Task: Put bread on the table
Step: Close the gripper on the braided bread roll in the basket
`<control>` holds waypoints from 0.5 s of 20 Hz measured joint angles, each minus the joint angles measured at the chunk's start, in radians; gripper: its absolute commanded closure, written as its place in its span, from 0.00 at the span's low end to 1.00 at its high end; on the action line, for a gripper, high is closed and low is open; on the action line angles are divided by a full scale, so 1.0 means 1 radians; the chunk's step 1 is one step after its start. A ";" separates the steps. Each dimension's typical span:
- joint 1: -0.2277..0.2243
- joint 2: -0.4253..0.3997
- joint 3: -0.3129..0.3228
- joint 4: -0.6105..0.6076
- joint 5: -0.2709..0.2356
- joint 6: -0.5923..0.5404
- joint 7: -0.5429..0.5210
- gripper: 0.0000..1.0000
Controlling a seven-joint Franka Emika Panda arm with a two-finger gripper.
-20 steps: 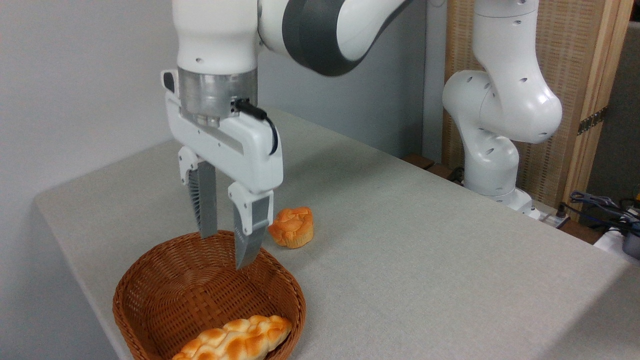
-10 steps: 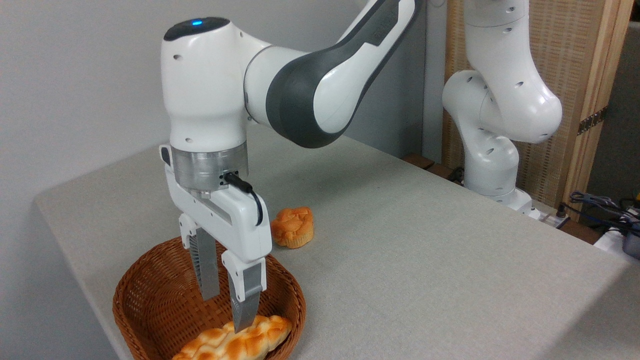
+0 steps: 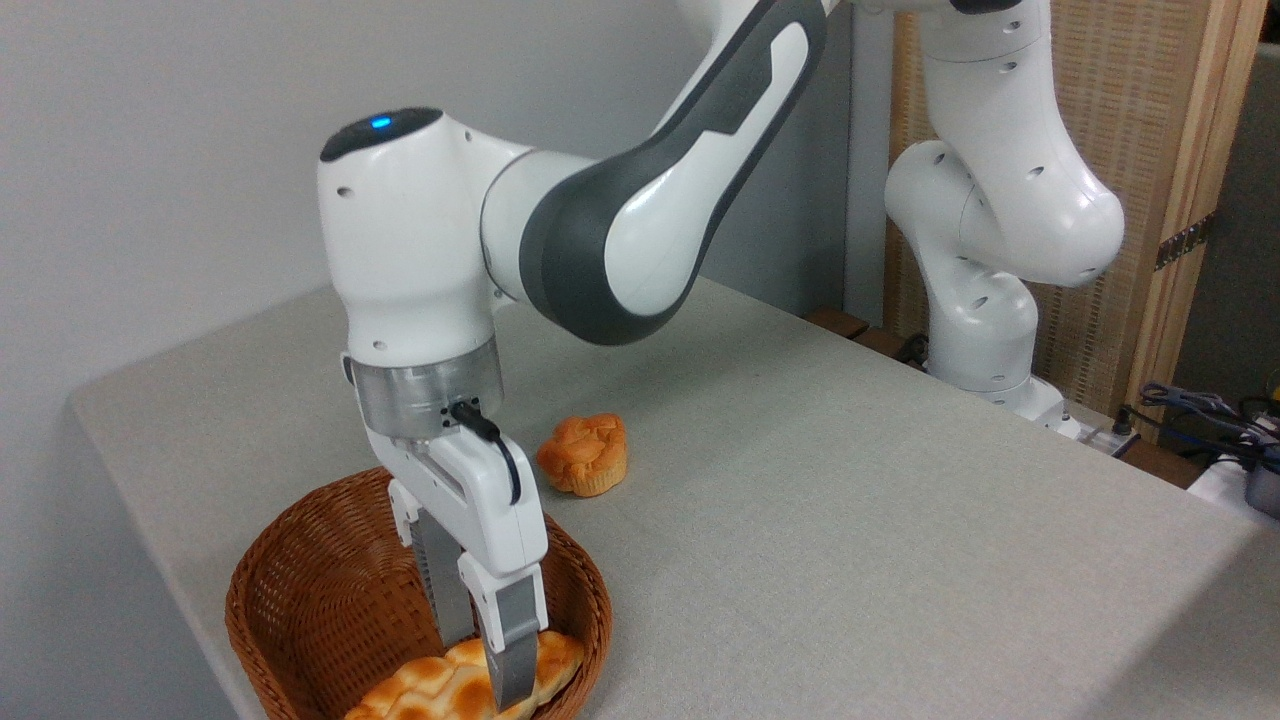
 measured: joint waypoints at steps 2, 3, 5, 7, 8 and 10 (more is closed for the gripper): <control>0.000 0.005 0.000 -0.012 0.003 0.026 0.000 0.29; 0.000 0.005 0.000 -0.018 0.003 0.042 0.001 0.45; 0.000 0.005 0.000 -0.027 0.003 0.061 0.001 0.66; 0.000 0.005 0.000 -0.028 0.004 0.063 0.008 0.73; 0.000 0.005 0.000 -0.028 0.004 0.063 0.023 0.73; 0.000 0.005 0.000 -0.028 0.004 0.063 0.050 0.76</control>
